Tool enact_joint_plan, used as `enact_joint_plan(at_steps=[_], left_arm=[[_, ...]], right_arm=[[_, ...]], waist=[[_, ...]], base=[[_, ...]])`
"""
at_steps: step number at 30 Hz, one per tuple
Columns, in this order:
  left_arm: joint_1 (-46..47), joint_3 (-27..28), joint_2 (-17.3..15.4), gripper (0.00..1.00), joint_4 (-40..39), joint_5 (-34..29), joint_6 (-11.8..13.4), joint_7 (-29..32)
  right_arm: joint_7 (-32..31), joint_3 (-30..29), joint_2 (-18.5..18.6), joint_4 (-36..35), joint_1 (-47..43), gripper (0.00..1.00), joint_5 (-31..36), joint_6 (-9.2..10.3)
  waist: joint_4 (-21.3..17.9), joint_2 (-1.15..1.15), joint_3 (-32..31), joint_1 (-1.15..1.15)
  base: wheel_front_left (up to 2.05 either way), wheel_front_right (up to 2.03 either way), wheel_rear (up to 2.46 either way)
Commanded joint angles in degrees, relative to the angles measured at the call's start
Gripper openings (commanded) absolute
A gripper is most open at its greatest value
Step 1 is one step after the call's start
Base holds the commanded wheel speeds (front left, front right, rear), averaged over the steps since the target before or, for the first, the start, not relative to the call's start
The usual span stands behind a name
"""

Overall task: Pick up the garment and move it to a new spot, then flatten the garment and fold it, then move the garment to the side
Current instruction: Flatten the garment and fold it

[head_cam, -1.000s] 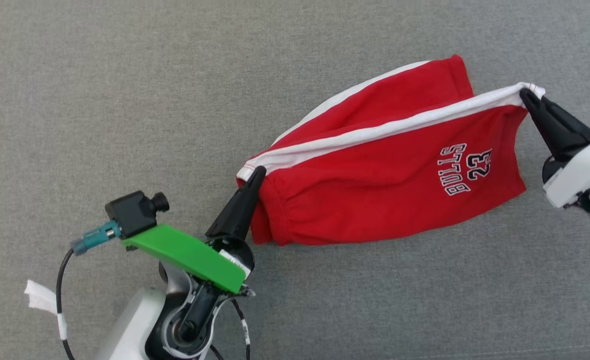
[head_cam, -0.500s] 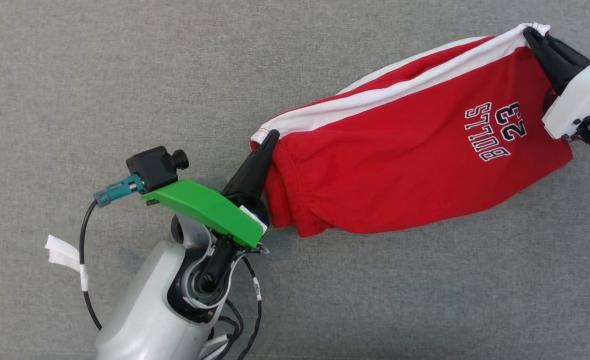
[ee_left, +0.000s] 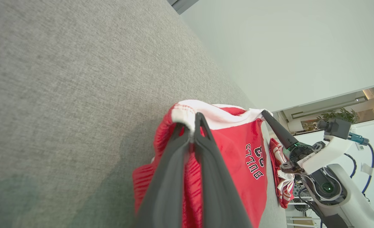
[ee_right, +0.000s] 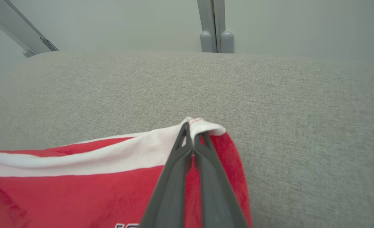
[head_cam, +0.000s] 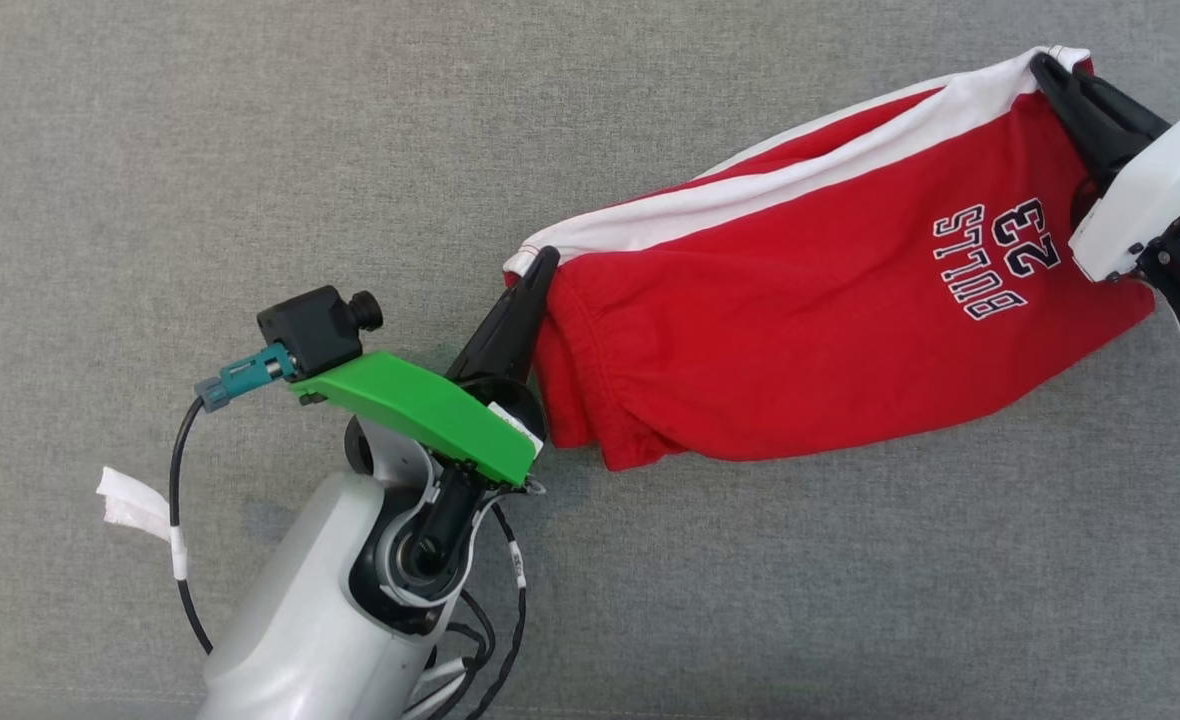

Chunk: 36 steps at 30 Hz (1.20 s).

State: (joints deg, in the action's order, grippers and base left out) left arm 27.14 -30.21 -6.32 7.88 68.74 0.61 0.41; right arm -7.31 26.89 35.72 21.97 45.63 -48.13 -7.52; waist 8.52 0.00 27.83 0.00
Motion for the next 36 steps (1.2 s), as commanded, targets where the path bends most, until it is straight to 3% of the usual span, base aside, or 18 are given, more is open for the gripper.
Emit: enact_joint_plan(at_steps=[1,2,3,10,15,19,24,30,31,32,36], left_arm=[[0.74,0.16,-0.38,0.34,0.2,-0.56,0.31,-0.54],[0.37,0.26,-0.35,0.62,0.13,-0.46,0.29,-0.62],[-0.32,0.17,-0.51,1.0,0.04,-0.54,0.3,-0.83],[-3.99,-0.62,-3.83,1.0,-2.48,-6.2,1.96,-4.88],[-6.43,-3.01,-7.54,1.0,-6.13,-16.66,4.68,-11.02],[-7.46,-4.54,-8.5,1.0,-8.32,-25.06,7.0,-14.33],[-9.03,-2.72,-6.11,1.0,-9.93,-33.38,8.43,-15.67],[-13.72,2.38,-0.75,1.0,-12.17,-43.32,5.1,-15.58],[-14.5,3.32,0.09,1.0,-12.13,-44.48,4.16,-15.59],[-15.18,4.13,0.79,1.0,-12.13,-45.35,3.54,-15.59],[-18.04,7.16,2.47,1.0,-10.99,-48.32,0.78,-15.59]], right_arm=[[1.23,0.36,0.52,0.13,0.75,0.9,0.36,0.07],[1.68,0.64,0.57,0.28,0.71,1.0,0.17,0.07],[2.21,1.01,0.71,0.34,0.75,1.0,0.06,0.07],[1.89,2.78,3.77,-1.09,-0.3,1.0,0.02,0.07],[-3.48,3.13,6.8,-3.2,-2.2,1.0,-1.83,0.07],[-7.05,2.97,7.95,-3.23,-3.38,1.0,-0.81,0.07],[-9.39,3.11,6.2,-1.7,-3.29,1.0,1.0,0.07],[-13.13,3.95,3.18,2.58,-2.84,1.0,2.38,0.07],[-13.17,3.95,2.39,2.87,-2.98,0.28,1.79,0.03],[-12.73,3.25,1.82,3.46,-3.0,0.0,1.08,0.03],[-10.46,-0.38,0.11,5.35,-3.91,0.0,-2.6,0.05]], waist=[[-0.14,0.0,-0.22,0.0],[-0.24,0.0,-0.4,0.0],[-0.39,0.0,-0.69,0.0],[-1.47,0.0,-3.18,0.0],[-1.89,0.0,-3.53,0.0],[-1.28,0.0,-2.26,0.0],[-0.06,0.0,-0.78,0.0],[1.88,0.0,-0.5,0.0],[2.13,0.0,-0.66,0.0],[2.26,0.0,-0.78,0.0],[2.06,0.0,-2.19,0.0]], base=[[0.0,0.0,0.0],[0.0,0.0,0.0],[0.0,0.0,0.0],[0.0,0.0,0.0],[0.0,0.0,0.0],[0.0,0.0,0.0],[0.0,0.0,0.0],[0.0,0.0,0.0],[0.0,0.0,0.0],[0.0,0.0,0.0],[0.0,0.0,0.0]])
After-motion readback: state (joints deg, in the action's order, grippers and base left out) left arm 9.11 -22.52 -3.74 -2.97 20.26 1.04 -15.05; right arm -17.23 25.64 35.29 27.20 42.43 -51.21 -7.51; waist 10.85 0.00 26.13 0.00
